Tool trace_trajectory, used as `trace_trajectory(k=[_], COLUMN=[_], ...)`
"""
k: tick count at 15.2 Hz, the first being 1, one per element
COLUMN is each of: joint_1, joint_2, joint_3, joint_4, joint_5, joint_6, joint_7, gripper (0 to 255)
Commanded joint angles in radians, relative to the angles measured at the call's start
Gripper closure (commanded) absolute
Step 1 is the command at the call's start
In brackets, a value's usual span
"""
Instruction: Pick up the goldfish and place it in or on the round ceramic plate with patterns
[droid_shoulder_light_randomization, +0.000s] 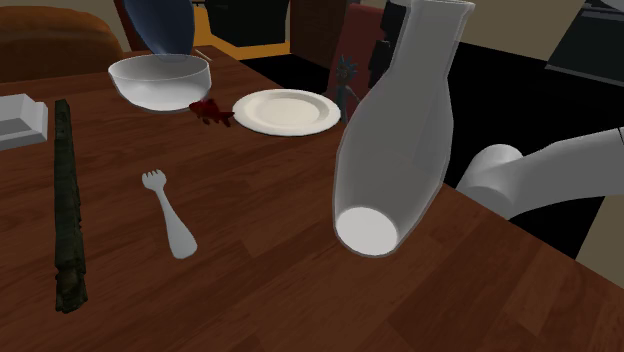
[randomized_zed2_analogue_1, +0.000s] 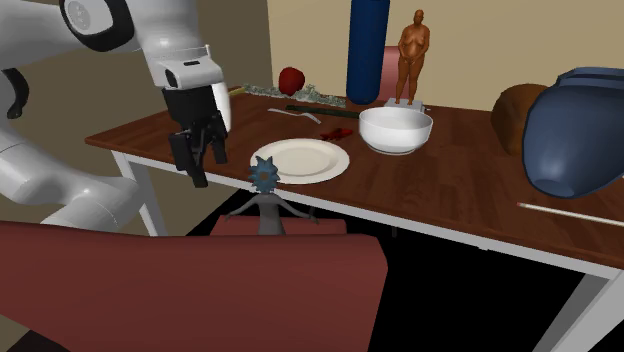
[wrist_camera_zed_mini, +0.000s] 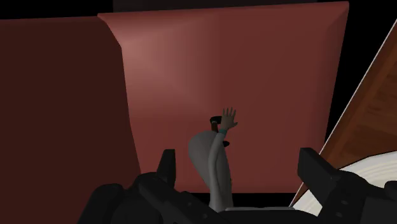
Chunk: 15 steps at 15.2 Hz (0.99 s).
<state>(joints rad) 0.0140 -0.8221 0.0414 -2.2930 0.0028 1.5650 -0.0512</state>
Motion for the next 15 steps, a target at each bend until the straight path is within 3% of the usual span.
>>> trace_trajectory(k=[1,15], joint_1=[0.000,0.120], joint_2=[0.000,0.330], joint_3=[0.000,0.088], joint_4=[0.000,0.128], joint_5=[0.000,0.212], joint_6=[0.000,0.285], joint_7=[0.000,0.022], gripper=[0,0])
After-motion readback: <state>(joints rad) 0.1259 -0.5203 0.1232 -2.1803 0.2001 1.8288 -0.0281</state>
